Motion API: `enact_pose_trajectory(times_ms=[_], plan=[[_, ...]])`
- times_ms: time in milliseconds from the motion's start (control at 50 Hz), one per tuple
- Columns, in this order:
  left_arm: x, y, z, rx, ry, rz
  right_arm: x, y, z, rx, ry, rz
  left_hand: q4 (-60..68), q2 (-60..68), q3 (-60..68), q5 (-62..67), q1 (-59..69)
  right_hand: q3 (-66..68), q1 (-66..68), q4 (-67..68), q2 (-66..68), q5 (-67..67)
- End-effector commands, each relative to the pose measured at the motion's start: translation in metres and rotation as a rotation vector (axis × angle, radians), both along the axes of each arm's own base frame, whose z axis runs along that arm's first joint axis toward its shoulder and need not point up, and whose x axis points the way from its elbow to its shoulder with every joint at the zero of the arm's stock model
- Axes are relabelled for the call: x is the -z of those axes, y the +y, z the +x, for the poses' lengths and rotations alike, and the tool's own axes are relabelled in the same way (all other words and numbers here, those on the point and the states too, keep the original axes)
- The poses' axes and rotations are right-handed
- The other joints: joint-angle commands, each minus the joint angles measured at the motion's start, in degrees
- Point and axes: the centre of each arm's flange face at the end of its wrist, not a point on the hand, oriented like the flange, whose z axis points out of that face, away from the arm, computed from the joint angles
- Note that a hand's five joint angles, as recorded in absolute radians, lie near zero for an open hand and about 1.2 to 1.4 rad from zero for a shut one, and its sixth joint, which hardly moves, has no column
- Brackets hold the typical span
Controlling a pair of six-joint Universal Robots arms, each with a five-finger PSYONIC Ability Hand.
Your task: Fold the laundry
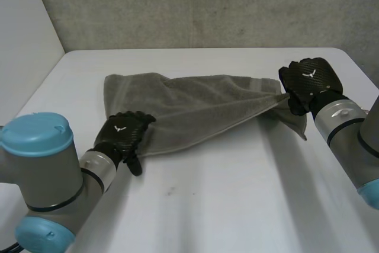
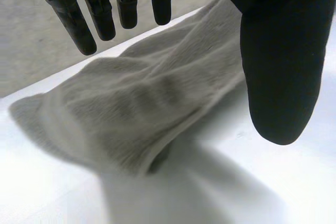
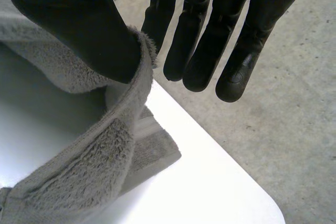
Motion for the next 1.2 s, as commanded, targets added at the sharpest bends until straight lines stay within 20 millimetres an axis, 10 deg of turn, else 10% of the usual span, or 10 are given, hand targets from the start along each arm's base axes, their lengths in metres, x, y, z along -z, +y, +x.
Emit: enact_pose_trajectory(times_ms=[20,380,780,980,1080,1200], plan=[[0.012,-0.01,-0.002,-0.027,0.006,-0.048,-0.019,0.004,-0.001,0.005,-0.057,-0.026,1.64,1.74,1.6,1.63,1.35,11.8,24.33,11.6,12.25,13.02],[0.04,-0.034,-0.011,-0.036,-0.001,-0.033,-0.038,0.008,-0.004,0.009,-0.088,-0.058,4.67,4.77,4.63,4.66,4.38,11.8,24.33,11.6,12.25,13.02],[0.008,-0.074,0.021,-0.179,0.112,-0.147,-0.044,0.003,-0.005,0.011,-0.079,-0.079,60.3,60.4,60.26,60.29,60.02,11.8,24.33,11.6,12.25,13.02],[-0.065,-0.062,0.033,-0.157,0.075,-0.28,-0.058,0.004,-0.013,0.012,0.061,-0.051,67.89,67.99,67.85,67.88,67.61,11.8,24.33,11.6,12.25,13.02],[-0.147,-0.023,0.029,0.001,-0.026,-0.394,-0.074,0.008,-0.015,-0.006,0.2,-0.042,67.89,67.99,67.85,67.88,67.61,11.8,24.33,11.6,12.25,13.02],[-0.158,-0.001,0.03,0.113,-0.152,-0.316,-0.075,0.023,-0.018,-0.079,0.439,0.032,67.89,67.99,67.85,67.88,67.61,11.8,24.33,11.6,12.25,13.02]])
